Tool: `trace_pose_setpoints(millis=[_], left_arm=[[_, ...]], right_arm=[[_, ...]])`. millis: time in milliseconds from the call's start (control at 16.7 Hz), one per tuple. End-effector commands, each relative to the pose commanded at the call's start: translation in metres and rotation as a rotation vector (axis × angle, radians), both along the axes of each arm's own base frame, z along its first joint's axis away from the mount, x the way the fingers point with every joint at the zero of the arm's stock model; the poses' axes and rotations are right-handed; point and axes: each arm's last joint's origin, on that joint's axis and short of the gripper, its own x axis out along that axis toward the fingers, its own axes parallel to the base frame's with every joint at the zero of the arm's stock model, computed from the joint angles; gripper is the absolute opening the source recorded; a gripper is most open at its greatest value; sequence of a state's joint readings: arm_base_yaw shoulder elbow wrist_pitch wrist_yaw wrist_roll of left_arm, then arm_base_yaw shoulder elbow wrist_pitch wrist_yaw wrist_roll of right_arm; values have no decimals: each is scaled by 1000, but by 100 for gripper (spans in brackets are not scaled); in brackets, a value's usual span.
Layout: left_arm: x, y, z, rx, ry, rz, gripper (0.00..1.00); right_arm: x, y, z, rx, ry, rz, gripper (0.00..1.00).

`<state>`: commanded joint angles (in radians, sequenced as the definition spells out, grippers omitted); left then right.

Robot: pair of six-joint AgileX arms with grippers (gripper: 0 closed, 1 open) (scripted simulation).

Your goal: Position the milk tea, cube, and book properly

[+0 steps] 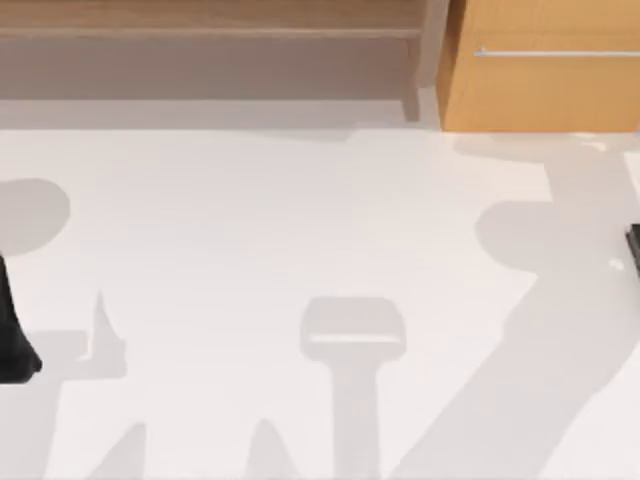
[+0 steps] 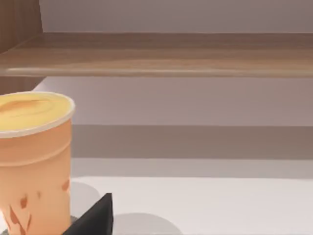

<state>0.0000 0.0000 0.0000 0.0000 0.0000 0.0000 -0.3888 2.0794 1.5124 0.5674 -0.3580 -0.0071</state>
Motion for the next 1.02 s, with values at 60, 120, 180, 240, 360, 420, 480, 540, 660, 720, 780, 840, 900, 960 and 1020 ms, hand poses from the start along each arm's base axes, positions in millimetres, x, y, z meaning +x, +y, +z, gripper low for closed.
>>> trace_pose_setpoints(millis=[60,120,180,240,360,420,480,540,660,720,780,840,900,960,1020], left_arm=[[0,0,0,0,0,0,100],[0,0,0,0,0,0,100],[0,0,0,0,0,0,100],[0,0,0,0,0,0,100],[0,0,0,0,0,0,100],[0,0,0,0,0,0,100],[0,0,0,0,0,0,100],[0,0,0,0,0,0,100],[0,0,0,0,0,0,100],[0,0,0,0,0,0,100],[0,0,0,0,0,0,100],[0,0,0,0,0,0,100],[0,0,0,0,0,0,100],[0,0,0,0,0,0,100],[0,0,0,0,0,0,100]], right_arm=[[2,0,0,0,0,0,100],[3,0,0,0,0,0,100],[3,0,0,0,0,0,100],[3,0,0,0,0,0,100],[3,0,0,0,0,0,92],[3,0,0,0,0,0,85],[3,0,0,0,0,0,77],[3,0,0,0,0,0,70],[3,0,0,0,0,0,55],[3,0,0,0,0,0,47],[3,0,0,0,0,0,40],[3,0,0,0,0,0,32],[3,0,0,0,0,0,25],[3,0,0,0,0,0,17],[3,0,0,0,0,0,10]])
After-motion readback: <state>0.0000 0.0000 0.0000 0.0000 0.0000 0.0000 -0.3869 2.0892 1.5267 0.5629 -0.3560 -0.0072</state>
